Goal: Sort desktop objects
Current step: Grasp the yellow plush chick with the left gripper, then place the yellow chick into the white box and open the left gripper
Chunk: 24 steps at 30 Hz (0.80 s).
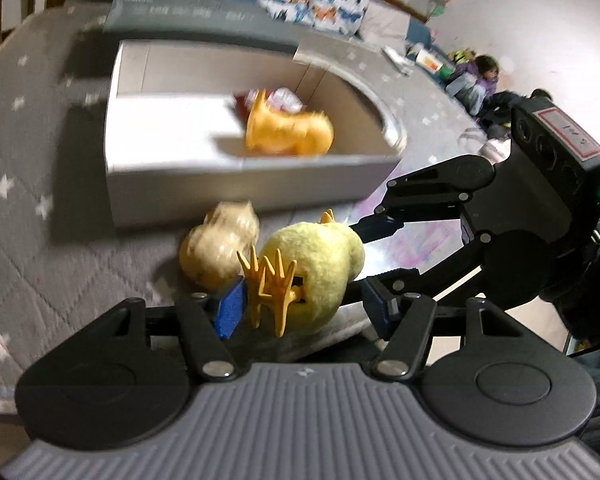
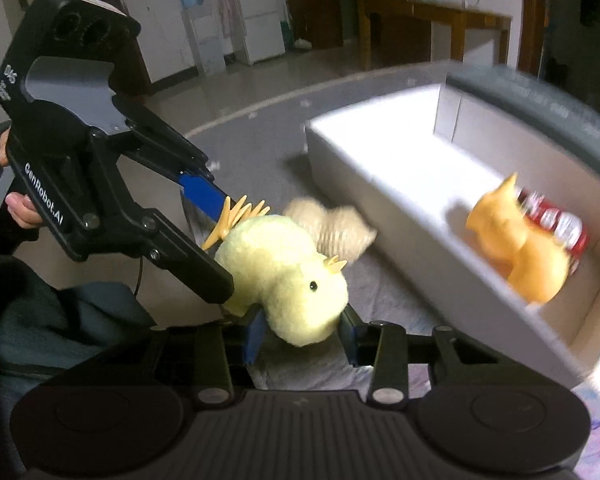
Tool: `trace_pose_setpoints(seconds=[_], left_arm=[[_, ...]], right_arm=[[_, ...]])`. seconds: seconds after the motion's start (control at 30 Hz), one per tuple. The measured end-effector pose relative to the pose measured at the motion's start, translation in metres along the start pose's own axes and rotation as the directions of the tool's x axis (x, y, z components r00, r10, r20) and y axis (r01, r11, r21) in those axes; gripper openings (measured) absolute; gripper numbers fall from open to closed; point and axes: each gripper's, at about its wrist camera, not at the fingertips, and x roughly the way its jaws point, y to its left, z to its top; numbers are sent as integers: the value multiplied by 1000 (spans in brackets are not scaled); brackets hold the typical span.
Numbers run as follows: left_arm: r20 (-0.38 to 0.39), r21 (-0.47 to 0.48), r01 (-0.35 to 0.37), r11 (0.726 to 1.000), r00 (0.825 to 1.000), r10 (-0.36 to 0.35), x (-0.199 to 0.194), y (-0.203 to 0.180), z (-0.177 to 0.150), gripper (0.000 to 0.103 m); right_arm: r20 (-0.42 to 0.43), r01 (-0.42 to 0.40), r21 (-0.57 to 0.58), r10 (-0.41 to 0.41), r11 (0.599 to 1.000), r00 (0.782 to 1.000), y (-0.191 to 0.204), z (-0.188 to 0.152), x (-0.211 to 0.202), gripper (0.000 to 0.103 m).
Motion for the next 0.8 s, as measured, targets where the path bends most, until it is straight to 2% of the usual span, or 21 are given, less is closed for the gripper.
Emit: trace_pose_setpoints(seconds=[0.17,0.37,0.57,0.8], left_arm=[[87,57,-36,998,996,31,-12,-7,30,63],[153,49,-101,994,984,92,10,9,75,63],[145,14,-123,992,982,120,39,32,109,63],[105,-34,-131,991,985,134,68,57,130,63]], right_arm=[[84,76,-51,-72,996,994,-1,24,-30,39],[152,183,-63,-172,981,973,-28,56,-26,39],[149,215,-19,-209,977,966,-63,72,-5,39],[120,217,38,-220,975,968,-102,80,23,39]])
